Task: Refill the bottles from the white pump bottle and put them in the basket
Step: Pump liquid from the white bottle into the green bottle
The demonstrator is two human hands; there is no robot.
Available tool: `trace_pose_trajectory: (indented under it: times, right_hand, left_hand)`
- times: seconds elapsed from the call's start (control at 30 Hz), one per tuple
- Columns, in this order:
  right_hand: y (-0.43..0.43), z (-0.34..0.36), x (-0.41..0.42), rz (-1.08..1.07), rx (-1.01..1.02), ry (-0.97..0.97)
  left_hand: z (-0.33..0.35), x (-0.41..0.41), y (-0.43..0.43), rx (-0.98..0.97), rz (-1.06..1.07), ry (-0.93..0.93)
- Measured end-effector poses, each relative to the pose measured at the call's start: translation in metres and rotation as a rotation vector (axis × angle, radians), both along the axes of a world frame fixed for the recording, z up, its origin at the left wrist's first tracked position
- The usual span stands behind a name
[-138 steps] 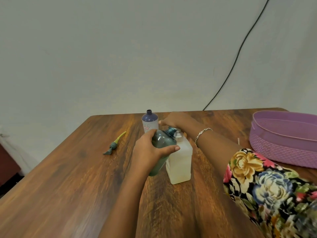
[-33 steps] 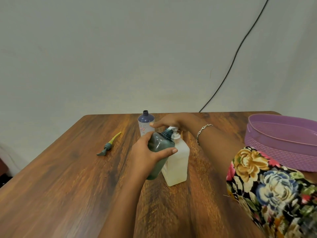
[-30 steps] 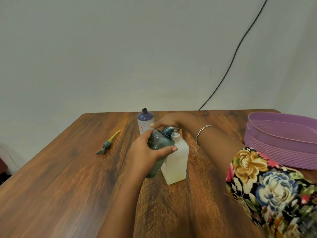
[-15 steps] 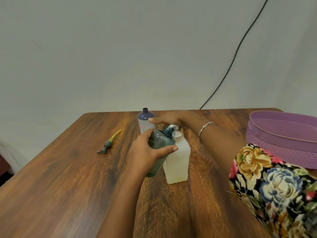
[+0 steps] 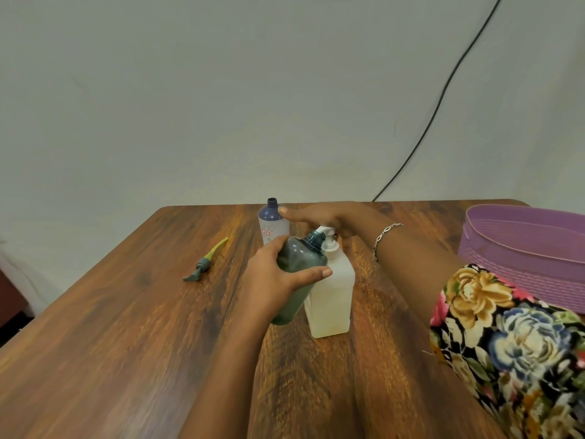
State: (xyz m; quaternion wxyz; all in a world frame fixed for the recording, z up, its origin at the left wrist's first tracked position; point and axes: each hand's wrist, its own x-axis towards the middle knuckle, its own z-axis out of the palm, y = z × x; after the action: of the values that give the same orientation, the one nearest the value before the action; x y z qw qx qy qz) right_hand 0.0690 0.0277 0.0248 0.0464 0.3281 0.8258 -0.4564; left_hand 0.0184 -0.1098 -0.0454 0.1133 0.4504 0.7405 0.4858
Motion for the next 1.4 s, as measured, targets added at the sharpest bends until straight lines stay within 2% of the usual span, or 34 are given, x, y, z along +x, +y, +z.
trace_pose_trajectory:
  times: [0.17,0.23,0.3,0.43,0.5,0.8,0.87,0.97,1.1,1.2,1.4]
  right_hand:
    - [0.007,-0.014,-0.01,0.031,0.287,-0.078]
    - [0.008,-0.017,-0.013,0.03,0.344,-0.083]
    - [0.008,-0.014,-0.013,0.03,0.298,-0.055]
    - [0.006,-0.007,-0.006,0.032,0.029,0.0]
    - [0.005,-0.006,-0.005,0.08,-0.006,-0.011]
    - [0.008,-0.017,-0.016,0.075,0.375,-0.097]
    - [0.006,-0.012,-0.011,0.073,0.327,-0.052]
    - [0.005,-0.004,-0.004,0.071,0.122,0.034]
    - [0.006,-0.001,0.0,0.077,0.029,0.016]
    - [0.006,-0.006,0.0,0.079,0.043,0.038]
    - [0.004,-0.012,-0.01,0.093,0.248,-0.085]
  left_hand:
    - [0.0,-0.001,0.0,-0.006,-0.009,0.003]
    - [0.0,-0.002,-0.001,-0.012,-0.017,0.002]
    - [0.001,-0.003,-0.002,-0.016,-0.016,0.013]
    - [0.002,0.0,-0.003,-0.028,-0.023,-0.011]
    - [0.001,0.001,-0.004,-0.016,-0.039,-0.012]
    - [0.002,-0.005,-0.002,-0.007,-0.022,0.029]
    - [0.002,-0.005,0.0,-0.008,-0.029,0.027]
    - [0.005,-0.003,0.0,-0.008,-0.034,0.028]
    - [0.005,0.0,0.0,-0.007,-0.059,0.016]
    - [0.006,-0.002,-0.001,-0.015,-0.056,0.026]
    - [0.004,-0.002,-0.003,0.0,-0.054,0.03]
